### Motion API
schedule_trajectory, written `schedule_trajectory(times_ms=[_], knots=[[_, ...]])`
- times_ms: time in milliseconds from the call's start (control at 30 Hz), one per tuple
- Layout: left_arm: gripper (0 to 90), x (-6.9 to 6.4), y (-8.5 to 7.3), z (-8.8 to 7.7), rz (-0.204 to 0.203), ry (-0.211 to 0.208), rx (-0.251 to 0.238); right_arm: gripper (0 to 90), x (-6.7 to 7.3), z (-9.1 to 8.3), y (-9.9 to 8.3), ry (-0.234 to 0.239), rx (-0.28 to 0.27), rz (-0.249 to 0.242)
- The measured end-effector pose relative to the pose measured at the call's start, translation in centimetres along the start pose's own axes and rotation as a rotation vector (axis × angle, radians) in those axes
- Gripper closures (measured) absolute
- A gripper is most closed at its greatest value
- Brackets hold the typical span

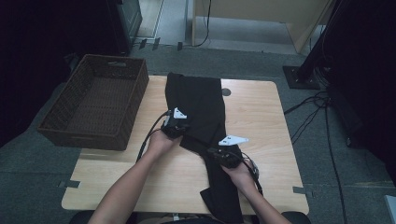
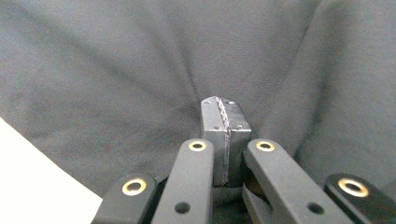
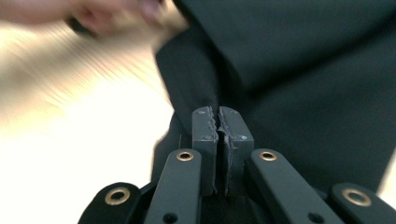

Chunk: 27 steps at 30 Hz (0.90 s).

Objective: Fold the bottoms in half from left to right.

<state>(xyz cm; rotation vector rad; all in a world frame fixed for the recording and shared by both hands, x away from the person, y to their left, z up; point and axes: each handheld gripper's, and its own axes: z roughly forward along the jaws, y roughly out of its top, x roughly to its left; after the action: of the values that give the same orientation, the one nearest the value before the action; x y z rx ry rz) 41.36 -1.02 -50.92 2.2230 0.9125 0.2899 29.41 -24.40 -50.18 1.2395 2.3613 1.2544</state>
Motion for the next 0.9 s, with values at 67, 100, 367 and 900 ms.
schedule_trajectory(times_ms=[67,100,367,900], knots=[[90.0,0.0,0.0,0.0,0.002,-0.001,0.001,88.4,0.1,-1.4,0.8,0.031,-0.028,0.004],[90.0,0.0,0.0,0.0,0.004,0.0,0.003,88.6,0.2,-2.1,1.2,0.041,-0.031,-0.004],[90.0,0.1,0.2,0.0,0.011,-0.005,0.017,88.5,0.8,-5.7,0.8,0.193,0.043,0.001],[90.0,0.1,0.3,0.0,0.0,-0.007,0.019,48.4,0.1,-3.9,-0.3,0.0,0.016,-0.157]])
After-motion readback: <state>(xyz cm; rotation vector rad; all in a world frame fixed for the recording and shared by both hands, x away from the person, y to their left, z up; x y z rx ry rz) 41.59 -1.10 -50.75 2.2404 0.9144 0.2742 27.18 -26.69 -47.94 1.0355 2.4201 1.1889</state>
